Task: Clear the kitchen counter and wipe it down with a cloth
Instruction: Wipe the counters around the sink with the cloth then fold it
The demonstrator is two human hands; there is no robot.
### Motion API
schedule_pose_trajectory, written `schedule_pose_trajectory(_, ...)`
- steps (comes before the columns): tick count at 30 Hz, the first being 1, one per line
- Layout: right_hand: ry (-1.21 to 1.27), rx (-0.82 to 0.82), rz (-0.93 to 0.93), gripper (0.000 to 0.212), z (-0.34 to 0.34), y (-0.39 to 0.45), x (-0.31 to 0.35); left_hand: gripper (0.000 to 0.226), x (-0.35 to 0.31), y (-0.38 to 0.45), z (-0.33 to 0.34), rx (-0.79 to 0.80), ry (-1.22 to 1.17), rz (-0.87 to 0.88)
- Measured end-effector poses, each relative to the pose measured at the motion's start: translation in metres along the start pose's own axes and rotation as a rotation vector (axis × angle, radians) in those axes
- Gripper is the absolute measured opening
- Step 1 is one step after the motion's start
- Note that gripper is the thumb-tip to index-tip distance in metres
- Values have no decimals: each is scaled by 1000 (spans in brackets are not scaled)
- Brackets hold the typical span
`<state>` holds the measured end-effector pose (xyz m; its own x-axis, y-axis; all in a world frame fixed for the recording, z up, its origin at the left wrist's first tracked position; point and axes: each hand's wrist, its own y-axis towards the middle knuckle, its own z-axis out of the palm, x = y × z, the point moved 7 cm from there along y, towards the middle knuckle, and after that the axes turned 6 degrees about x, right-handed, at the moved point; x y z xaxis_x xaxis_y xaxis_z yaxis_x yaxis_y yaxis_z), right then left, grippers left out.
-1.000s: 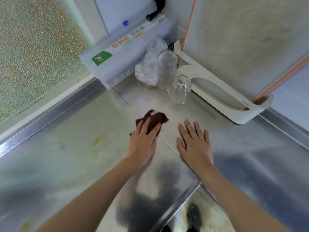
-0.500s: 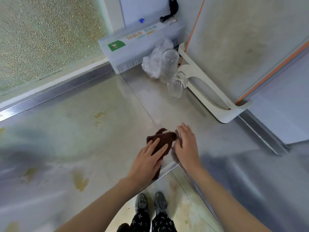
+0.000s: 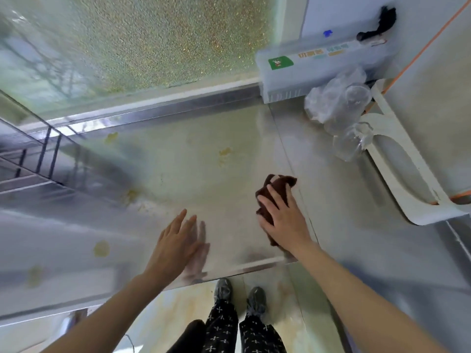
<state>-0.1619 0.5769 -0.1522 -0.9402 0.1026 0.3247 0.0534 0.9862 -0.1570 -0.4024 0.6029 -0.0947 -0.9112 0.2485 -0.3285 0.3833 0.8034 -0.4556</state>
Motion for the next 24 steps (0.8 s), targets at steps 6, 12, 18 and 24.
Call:
schedule_pose_trajectory(6,169,-107,248,65,7,9,45,79,25,2,-4,-33,-50,-89)
schedule_pose_trajectory(12,-13,117,-411,31,38,-23,108,127,67,4,4,136,159,-213)
schedule_pose_trajectory(18,147,-99,234,66,-5,44,35,127,93,10,10,264,231,-207)
schedule_pose_trajectory(24,61,-21,6,56,42,13,140,123,92,8,10,292,247,-202)
